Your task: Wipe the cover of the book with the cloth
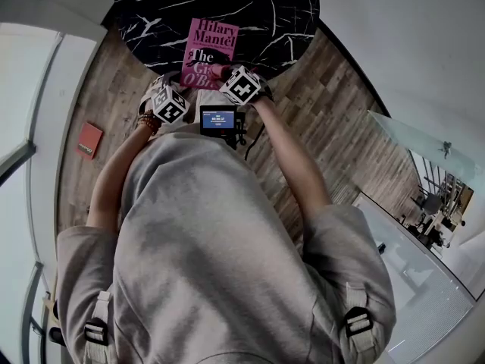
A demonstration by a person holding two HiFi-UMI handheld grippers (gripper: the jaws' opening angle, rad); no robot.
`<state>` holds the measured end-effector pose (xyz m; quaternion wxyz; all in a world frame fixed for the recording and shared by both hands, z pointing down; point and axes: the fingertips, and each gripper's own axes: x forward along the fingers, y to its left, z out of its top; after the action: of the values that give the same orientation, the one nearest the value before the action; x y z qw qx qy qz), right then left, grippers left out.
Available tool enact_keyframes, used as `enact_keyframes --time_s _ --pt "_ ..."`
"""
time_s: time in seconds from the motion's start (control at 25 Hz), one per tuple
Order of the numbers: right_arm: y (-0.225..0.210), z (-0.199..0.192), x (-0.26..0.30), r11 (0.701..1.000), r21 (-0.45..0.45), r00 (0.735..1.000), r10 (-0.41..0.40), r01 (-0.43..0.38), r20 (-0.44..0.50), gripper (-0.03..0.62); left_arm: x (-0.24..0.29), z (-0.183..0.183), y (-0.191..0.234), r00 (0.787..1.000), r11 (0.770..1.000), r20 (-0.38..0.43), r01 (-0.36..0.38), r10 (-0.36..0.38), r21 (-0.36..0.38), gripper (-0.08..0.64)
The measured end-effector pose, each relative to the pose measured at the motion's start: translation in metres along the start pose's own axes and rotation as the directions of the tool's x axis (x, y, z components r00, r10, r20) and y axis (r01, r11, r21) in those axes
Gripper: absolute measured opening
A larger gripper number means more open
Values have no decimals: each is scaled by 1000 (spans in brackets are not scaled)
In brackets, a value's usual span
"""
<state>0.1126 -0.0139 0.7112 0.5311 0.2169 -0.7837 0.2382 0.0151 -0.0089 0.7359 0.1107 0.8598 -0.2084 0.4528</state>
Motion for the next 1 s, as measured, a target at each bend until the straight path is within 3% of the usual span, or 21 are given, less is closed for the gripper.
enact_keyframes --time_s 0.28,0.44,0.56,0.76,0.88,1.0 --pt "20 18 7 995 -61 997 78 -78 6 104 1 0 1 1000 1000 0 8 -8 -6 256" --pt "30 21 7 988 -124 994 84 -92 -64 104 2 1 0 1000 1000 -2 13 -13 -11 258" --pt "35 31 12 987 -114 993 110 -115 -48 104 2 0 0 1000 1000 -2 21 -21 -13 259" --pt "70 53 4 944 -135 949 310 -301 51 109 -12 -2 -1 999 999 6 53 -52 -14 255" --pt "71 81 -20 952 -116 932 303 -284 201 109 -34 3 -4 993 996 78 86 -85 -13 245" --pt "62 112 -60 974 -90 904 226 -208 363 109 -63 20 -6 977 990 161 133 -138 39 230"
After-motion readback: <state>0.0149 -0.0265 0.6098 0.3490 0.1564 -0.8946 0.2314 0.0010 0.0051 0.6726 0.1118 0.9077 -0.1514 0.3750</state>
